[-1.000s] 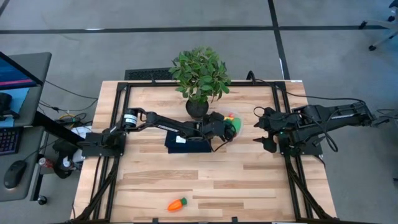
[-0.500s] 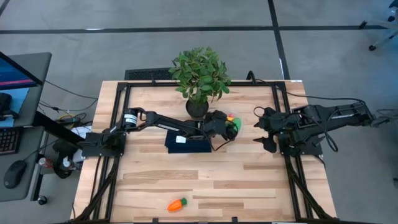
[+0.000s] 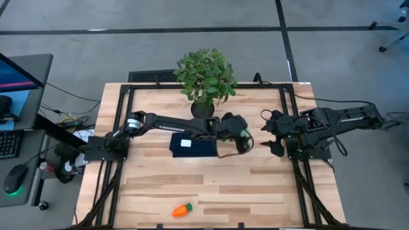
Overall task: Pick and placing Produce into tupperware
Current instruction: Put the orange carrot into the transparent container
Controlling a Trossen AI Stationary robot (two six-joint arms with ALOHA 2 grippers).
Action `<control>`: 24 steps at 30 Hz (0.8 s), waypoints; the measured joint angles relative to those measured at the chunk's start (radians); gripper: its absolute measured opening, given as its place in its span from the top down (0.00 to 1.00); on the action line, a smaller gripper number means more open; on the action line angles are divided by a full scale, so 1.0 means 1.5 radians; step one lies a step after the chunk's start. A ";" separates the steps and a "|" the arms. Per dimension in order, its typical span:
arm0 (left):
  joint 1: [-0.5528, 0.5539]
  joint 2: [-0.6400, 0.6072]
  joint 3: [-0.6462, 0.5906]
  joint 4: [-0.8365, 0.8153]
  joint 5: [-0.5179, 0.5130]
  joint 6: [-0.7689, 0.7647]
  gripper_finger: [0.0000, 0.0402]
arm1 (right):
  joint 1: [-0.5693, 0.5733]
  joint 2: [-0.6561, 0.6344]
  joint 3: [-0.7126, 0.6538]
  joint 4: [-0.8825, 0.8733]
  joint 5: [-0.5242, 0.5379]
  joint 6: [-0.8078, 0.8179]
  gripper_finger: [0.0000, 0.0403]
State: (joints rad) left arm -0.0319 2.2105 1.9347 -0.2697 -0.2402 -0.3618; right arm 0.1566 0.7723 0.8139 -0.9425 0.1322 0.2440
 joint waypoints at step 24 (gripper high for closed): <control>-0.211 -0.009 0.130 -0.712 -0.213 -0.176 0.41 | -0.001 0.000 0.000 0.003 0.040 -0.048 0.22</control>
State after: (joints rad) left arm -0.3480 2.1975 2.1299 -1.3379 -0.5597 -0.6252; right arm 0.1547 0.7719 0.8139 -0.9381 0.1919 0.1723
